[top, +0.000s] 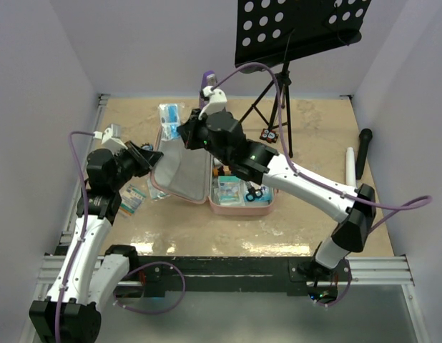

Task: Organize the medicine kit
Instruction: Place the medicine pouch inside the medicine box.

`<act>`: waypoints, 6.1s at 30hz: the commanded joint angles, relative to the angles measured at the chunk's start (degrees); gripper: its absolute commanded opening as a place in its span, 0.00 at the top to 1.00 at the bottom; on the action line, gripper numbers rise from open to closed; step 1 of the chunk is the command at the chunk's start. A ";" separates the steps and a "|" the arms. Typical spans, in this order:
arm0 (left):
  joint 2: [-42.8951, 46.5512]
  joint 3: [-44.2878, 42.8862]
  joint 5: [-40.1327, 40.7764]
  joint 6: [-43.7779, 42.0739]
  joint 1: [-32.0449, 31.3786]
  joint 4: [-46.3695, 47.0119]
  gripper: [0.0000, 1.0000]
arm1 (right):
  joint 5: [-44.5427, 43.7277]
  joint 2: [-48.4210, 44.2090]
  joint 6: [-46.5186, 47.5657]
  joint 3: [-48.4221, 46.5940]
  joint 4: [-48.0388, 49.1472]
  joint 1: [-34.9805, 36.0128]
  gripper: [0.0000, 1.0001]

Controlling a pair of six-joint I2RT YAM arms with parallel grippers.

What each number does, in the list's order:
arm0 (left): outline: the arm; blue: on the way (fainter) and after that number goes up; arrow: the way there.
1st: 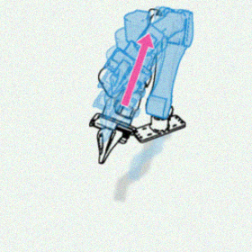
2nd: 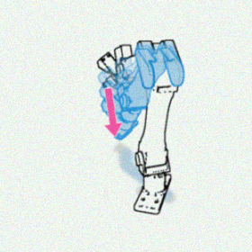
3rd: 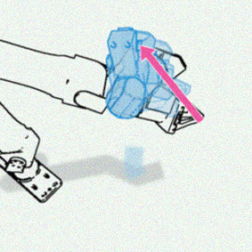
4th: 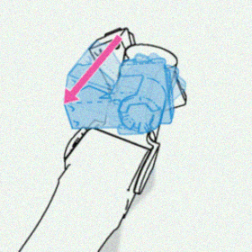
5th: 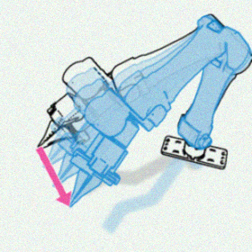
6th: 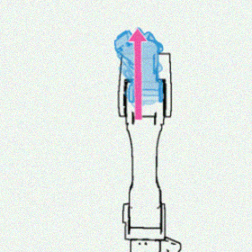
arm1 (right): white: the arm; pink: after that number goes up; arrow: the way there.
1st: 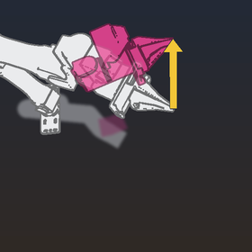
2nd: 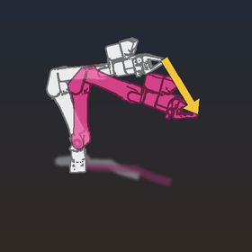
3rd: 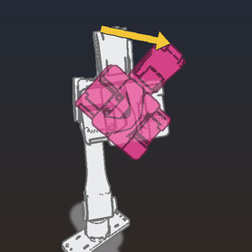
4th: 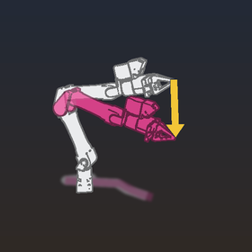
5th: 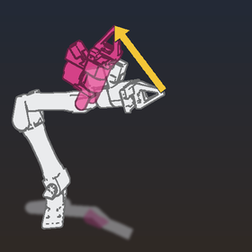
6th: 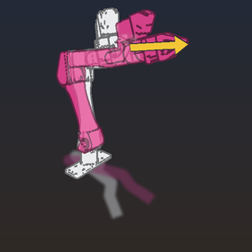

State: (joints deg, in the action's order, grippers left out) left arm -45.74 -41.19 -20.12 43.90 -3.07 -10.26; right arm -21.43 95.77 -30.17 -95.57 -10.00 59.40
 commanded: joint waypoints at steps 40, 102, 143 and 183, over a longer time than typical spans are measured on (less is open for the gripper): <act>3.28 -0.73 -4.58 7.34 -0.01 9.12 1.00 | 34.09 0.83 -24.14 26.49 35.58 -9.38 1.00; 2.40 -4.16 -4.23 7.16 -0.09 7.98 1.00 | 25.74 7.51 -2.09 8.47 6.40 -7.80 0.93; 3.46 -0.91 -3.87 6.99 -0.09 8.50 1.00 | 34.79 8.21 -5.25 1.09 11.30 -7.28 0.68; 3.02 -1.35 -2.03 5.32 -0.09 7.01 1.00 | 16.86 -11.56 -2.79 27.79 7.27 -12.90 0.43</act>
State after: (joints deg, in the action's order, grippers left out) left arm -43.77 -40.71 -22.57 49.71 -3.18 -8.43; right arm -2.17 86.65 -34.39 -73.17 -1.65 48.58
